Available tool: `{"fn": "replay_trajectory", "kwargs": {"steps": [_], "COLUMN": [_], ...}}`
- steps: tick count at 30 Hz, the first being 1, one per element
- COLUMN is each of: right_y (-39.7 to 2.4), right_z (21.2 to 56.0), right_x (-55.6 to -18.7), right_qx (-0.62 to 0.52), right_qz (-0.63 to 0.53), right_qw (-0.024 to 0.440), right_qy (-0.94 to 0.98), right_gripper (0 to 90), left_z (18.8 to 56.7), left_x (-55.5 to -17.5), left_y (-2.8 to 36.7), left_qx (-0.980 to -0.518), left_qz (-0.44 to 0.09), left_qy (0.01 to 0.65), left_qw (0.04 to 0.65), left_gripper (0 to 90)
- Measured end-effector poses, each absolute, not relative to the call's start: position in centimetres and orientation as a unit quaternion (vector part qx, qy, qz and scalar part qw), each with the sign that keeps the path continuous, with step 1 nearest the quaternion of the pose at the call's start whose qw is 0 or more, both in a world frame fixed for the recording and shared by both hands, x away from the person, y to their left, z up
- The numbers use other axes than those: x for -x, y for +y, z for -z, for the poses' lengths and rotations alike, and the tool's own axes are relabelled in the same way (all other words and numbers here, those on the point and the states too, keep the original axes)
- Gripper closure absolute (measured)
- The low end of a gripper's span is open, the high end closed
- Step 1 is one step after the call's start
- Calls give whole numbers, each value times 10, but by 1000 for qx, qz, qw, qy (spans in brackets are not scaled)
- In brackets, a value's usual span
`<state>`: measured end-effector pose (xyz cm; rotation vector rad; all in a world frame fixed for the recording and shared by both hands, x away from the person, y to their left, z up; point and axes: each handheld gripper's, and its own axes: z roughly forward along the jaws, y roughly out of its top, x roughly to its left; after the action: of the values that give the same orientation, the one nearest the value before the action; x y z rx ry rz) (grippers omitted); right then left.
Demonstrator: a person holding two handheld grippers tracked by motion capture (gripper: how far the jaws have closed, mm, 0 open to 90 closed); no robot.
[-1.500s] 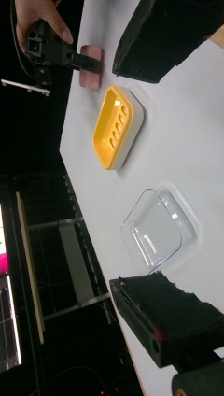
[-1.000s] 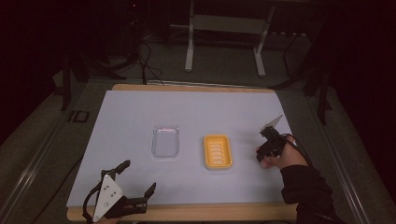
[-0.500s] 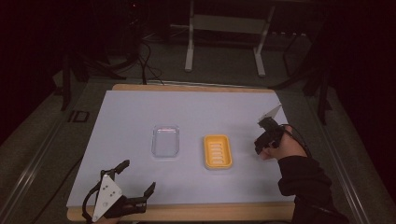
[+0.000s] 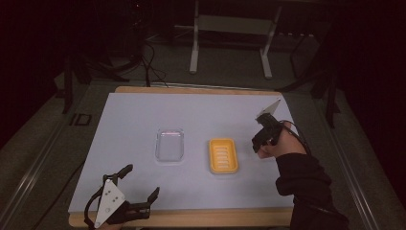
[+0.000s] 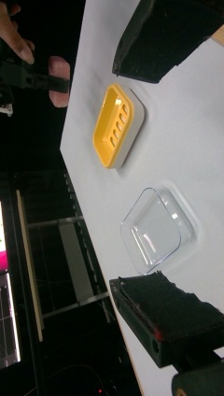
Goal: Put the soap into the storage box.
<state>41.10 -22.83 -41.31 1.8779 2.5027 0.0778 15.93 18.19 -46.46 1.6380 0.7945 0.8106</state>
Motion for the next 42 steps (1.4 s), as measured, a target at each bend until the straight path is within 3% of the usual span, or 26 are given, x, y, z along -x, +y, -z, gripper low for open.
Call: {"fn": "replay_trajectory", "kwargs": {"steps": [22,42], "right_y": [-178,-127], "right_z": [395,426], "right_x": [-415,-413], "right_qx": [-593,-594], "right_qz": [-34,-55], "right_qw": [-3,-31], "right_qy": [804,802], "right_gripper": [374,374], "left_z": [464,463], "left_x": [-158,-157], "left_y": [182,182], "left_qx": [-690,-687], "left_qz": [-343,-344], "left_qy": [333,332], "left_qw": [544,546], "left_gripper": [20,19]}}
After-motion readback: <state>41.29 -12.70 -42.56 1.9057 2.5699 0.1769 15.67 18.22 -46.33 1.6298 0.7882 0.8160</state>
